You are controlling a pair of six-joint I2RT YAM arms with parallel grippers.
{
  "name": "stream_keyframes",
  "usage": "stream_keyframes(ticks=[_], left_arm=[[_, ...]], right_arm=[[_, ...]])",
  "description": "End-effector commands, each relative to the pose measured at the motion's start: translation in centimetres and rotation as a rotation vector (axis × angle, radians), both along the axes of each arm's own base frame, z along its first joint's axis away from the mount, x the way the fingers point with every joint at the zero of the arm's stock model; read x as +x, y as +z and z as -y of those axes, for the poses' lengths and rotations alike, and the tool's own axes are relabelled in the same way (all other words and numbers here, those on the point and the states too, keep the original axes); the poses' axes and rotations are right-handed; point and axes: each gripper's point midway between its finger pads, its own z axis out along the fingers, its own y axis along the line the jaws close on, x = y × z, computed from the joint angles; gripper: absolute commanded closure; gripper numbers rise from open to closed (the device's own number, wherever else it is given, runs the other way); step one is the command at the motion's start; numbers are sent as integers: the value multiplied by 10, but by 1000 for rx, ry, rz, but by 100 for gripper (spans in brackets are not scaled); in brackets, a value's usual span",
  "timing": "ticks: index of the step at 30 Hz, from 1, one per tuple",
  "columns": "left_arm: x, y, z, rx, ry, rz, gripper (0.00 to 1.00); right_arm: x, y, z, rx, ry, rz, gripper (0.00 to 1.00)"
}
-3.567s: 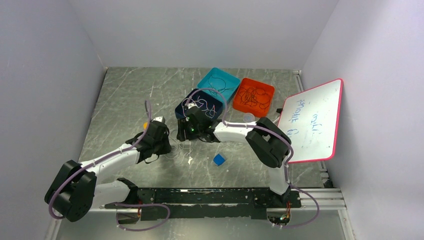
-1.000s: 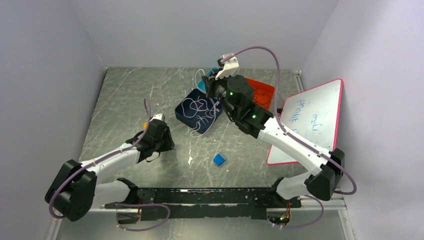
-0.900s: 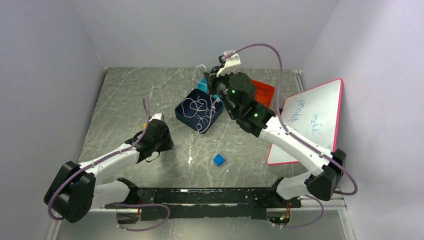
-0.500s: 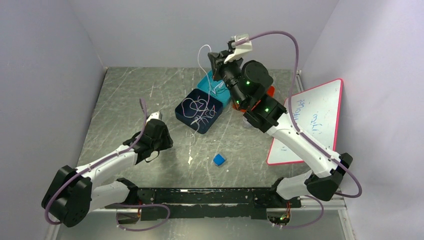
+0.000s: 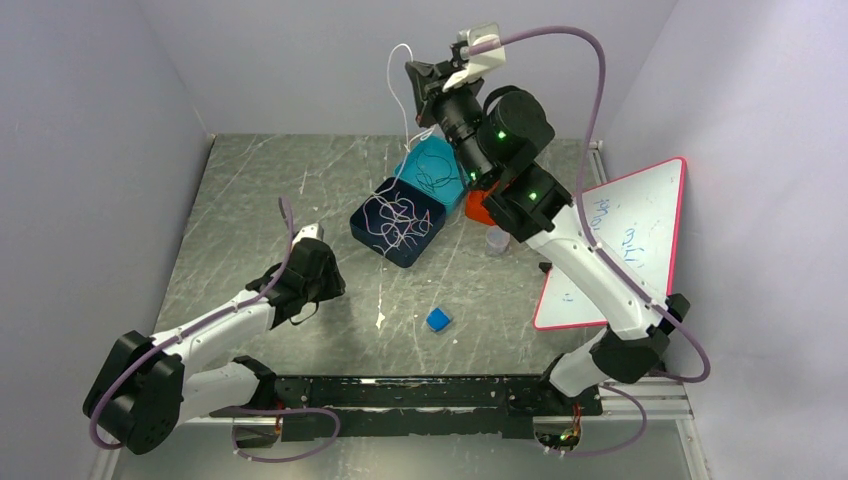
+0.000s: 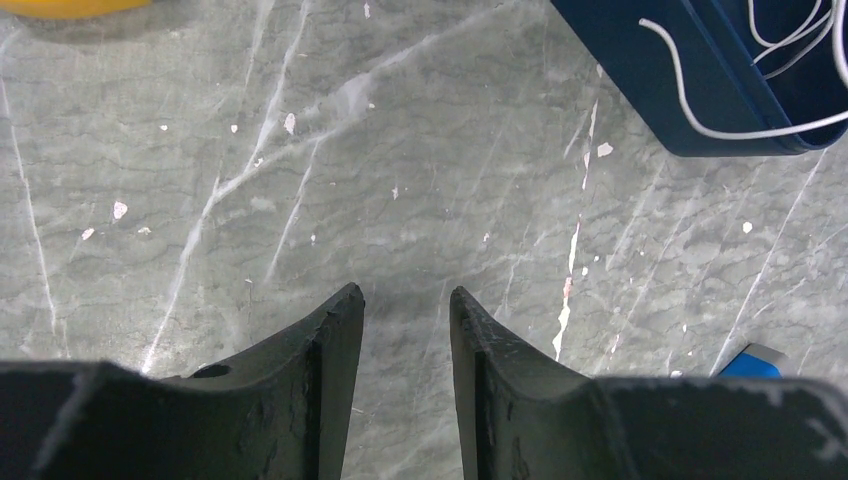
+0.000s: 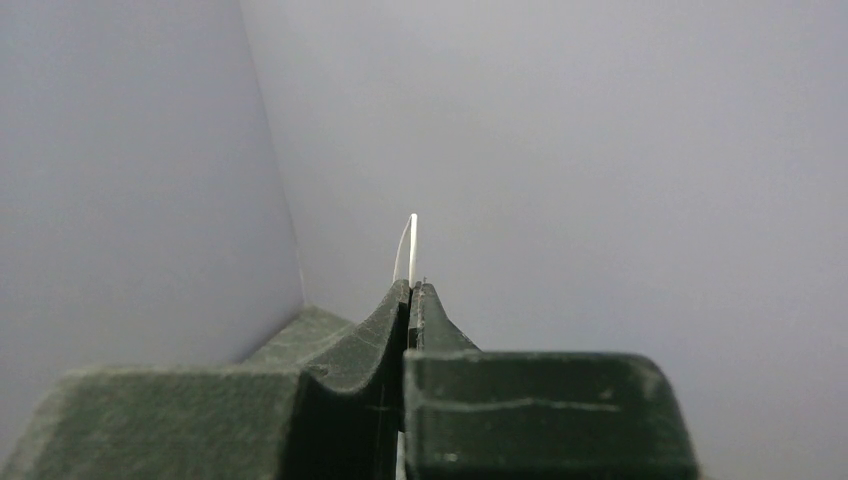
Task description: Untangle the cables
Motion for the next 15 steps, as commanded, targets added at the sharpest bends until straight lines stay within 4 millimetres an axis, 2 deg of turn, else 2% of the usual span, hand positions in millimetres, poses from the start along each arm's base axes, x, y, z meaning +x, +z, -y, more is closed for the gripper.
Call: stream_keyframes(ticks=[1,5,15], left_arm=[[14,17,0,-12,34,47,57],[16,18,1,-5,30,52,57],[21,21,2,-2,28,61,58]], right_arm=[[8,21,0,-5,-22,57,100],[14,40,4,16,-43,93,100],[32,59,16,55,-56,116,100]])
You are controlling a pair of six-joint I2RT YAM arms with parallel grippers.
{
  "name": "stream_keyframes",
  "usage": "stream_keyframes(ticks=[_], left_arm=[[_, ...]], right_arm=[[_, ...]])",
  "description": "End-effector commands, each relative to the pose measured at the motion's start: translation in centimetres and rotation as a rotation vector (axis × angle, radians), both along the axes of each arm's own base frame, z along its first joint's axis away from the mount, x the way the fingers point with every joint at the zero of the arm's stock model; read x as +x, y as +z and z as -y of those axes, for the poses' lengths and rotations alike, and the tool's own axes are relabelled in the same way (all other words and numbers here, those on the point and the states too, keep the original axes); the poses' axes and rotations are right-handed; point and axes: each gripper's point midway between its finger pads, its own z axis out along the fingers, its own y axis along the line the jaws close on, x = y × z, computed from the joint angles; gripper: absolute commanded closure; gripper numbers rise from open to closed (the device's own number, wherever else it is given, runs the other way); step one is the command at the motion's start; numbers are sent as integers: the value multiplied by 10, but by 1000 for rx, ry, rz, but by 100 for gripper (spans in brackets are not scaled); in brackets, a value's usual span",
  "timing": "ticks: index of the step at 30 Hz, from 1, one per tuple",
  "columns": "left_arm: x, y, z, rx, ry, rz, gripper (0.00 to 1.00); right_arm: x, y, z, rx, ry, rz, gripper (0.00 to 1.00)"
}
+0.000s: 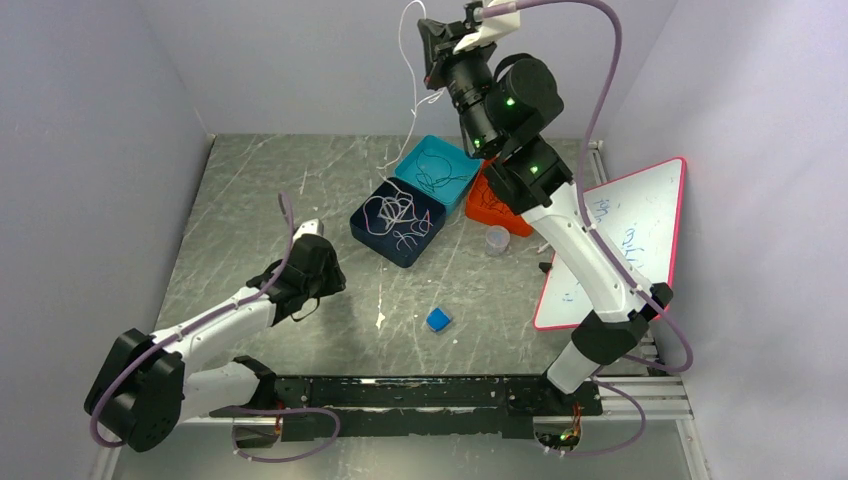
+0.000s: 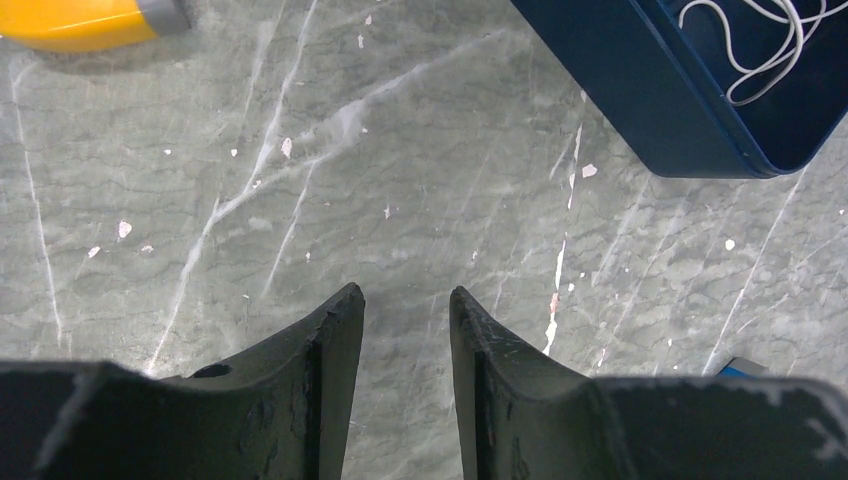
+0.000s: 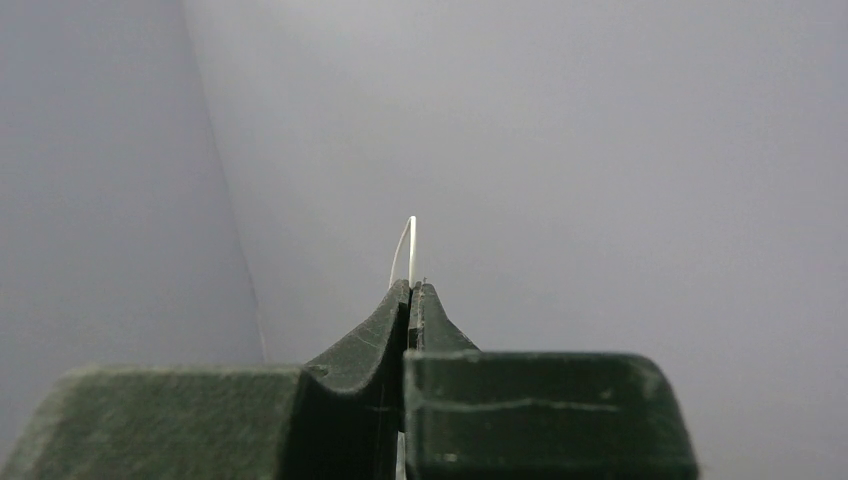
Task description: Untangle the cables
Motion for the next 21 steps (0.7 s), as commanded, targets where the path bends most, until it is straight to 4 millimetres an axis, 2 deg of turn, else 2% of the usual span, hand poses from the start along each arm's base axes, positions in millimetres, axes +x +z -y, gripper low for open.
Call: stream_keyframes(ticks=[1,6,11,16,19,21], left_arm=[[13,12,1,-3,16,37,58],[15,12,3,-4,10,35,58],[14,10,2,2,9,27,58],[11,6,2,1,10,17,59],[11,5,2,-2,11,15,59],[10,4,2,-1,11,14,59]], right_arm=[[2,14,5,21,10,28,100],[16,-15,0,-1,26,-39,100],[28,-76,-18,-45,75,-169,100],[33,-119,-25,-67,96,-254,100],[36,-130,-22,-70,92,-274,100],[37,-128,-19,-70,87,-269,100]])
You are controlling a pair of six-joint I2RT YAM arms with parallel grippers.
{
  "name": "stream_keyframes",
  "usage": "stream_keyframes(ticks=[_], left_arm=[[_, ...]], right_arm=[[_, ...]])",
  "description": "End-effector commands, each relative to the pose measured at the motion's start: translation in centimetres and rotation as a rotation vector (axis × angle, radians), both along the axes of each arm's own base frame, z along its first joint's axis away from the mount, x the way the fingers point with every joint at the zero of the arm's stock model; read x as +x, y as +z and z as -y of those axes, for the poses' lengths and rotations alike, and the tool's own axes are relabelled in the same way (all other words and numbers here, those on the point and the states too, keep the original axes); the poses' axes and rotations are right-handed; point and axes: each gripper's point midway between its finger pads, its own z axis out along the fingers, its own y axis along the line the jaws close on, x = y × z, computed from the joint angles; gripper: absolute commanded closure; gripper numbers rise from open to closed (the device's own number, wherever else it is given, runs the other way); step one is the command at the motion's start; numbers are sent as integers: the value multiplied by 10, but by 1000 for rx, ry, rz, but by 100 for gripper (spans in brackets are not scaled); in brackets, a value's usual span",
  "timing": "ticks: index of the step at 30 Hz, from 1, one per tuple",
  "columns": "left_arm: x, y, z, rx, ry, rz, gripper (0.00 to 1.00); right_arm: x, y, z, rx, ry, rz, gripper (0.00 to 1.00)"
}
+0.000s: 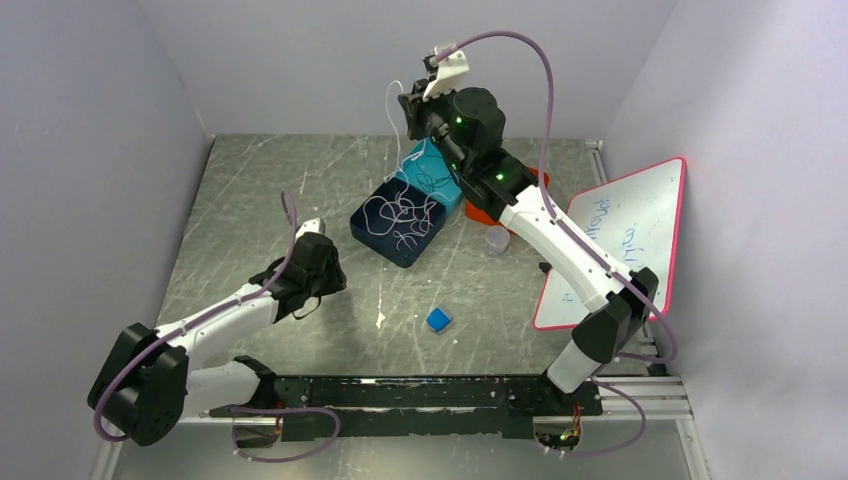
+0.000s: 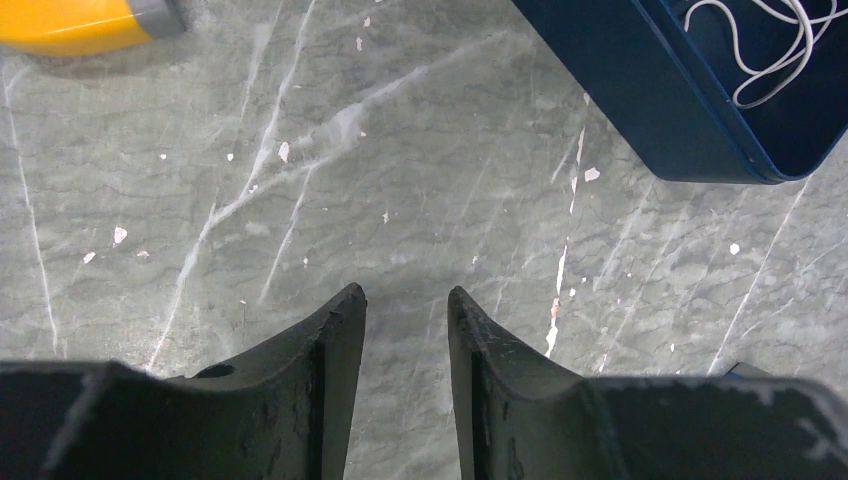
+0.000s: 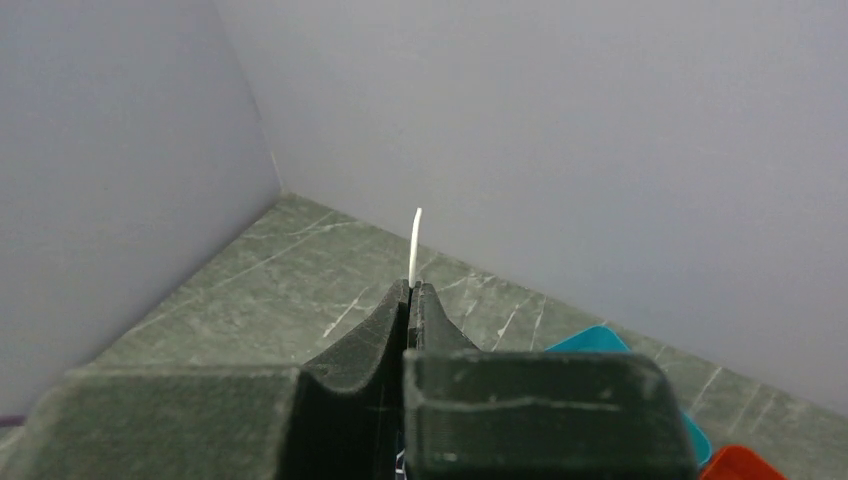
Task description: Untangle the cables
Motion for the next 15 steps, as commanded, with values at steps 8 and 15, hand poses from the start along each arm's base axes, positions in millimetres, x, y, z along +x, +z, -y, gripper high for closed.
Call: stream_keyframes(ticks=[8,15], left_arm=[[10,8,3,-12,8,27,60],[9,8,1,-8,15,29,60]], right_arm=[[-5,69,19,86,-13,128,100],[-9,110,16,117,15,203,100]])
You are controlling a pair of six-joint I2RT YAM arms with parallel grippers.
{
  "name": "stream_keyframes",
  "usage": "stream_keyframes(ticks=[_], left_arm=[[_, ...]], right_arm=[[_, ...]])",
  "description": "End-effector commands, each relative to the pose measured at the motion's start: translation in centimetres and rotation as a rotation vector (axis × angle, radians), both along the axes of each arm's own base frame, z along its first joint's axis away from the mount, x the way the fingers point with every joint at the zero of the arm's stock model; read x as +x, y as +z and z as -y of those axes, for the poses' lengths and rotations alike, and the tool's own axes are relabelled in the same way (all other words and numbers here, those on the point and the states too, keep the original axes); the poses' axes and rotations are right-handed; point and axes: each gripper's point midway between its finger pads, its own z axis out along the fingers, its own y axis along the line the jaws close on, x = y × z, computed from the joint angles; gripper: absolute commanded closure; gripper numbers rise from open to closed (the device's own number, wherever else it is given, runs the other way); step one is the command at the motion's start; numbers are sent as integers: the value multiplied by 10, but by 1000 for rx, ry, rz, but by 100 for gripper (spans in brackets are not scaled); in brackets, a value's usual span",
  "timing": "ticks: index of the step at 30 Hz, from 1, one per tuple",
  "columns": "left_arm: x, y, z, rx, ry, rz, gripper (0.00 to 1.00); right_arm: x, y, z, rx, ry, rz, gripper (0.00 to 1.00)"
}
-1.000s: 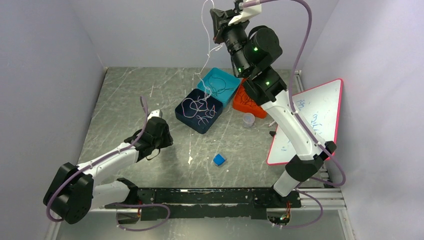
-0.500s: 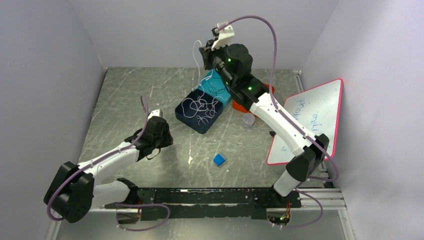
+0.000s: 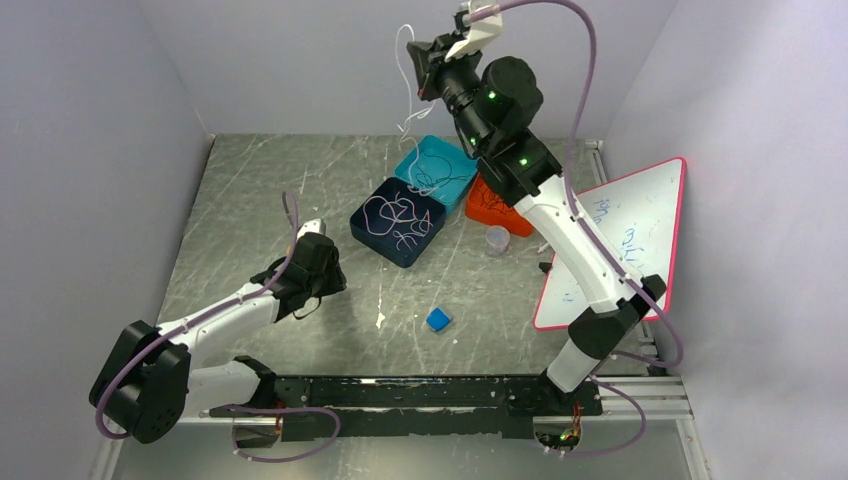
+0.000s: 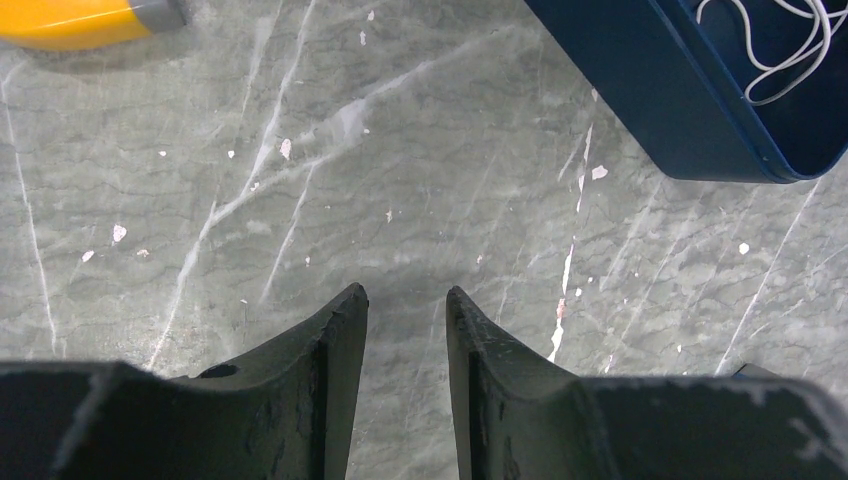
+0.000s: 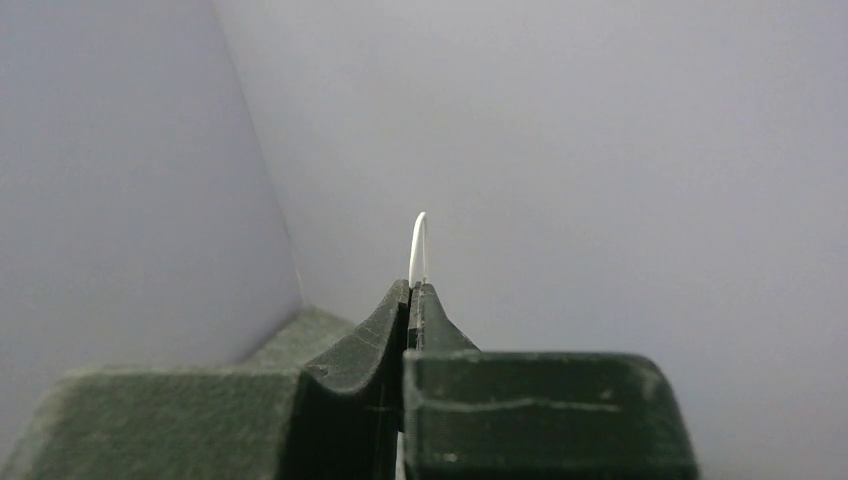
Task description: Untangle the cables
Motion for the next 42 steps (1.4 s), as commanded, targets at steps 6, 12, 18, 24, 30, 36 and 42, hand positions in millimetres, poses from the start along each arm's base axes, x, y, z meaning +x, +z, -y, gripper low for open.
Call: stream_keyframes(ticks=[6,12,18,24,30,36,42], left_arm=[[10,11,1,-15,17,40,60],[11,10,2,-14,11,35,60],[11,9,2,-11,12,33,60],[10,9,2,-13,12,29,61],[9,11,1,-6,6,33,60],[10,12,2,-7,4,34,61],[9,11,1,-5,4,32,61]], right_arm=[[-8,39,1,41,31,88,100],[-5,22,-2,30,37,52,100],[-1,-10,-9,8,51,-13,100],[10,-91,-27,-69,88,-171,100],[18,-148,-27,-126,53,-256,100],[22,-186,-27,-146,35,-321,100],[26,-229,-19,-192,-14,-396,100]])
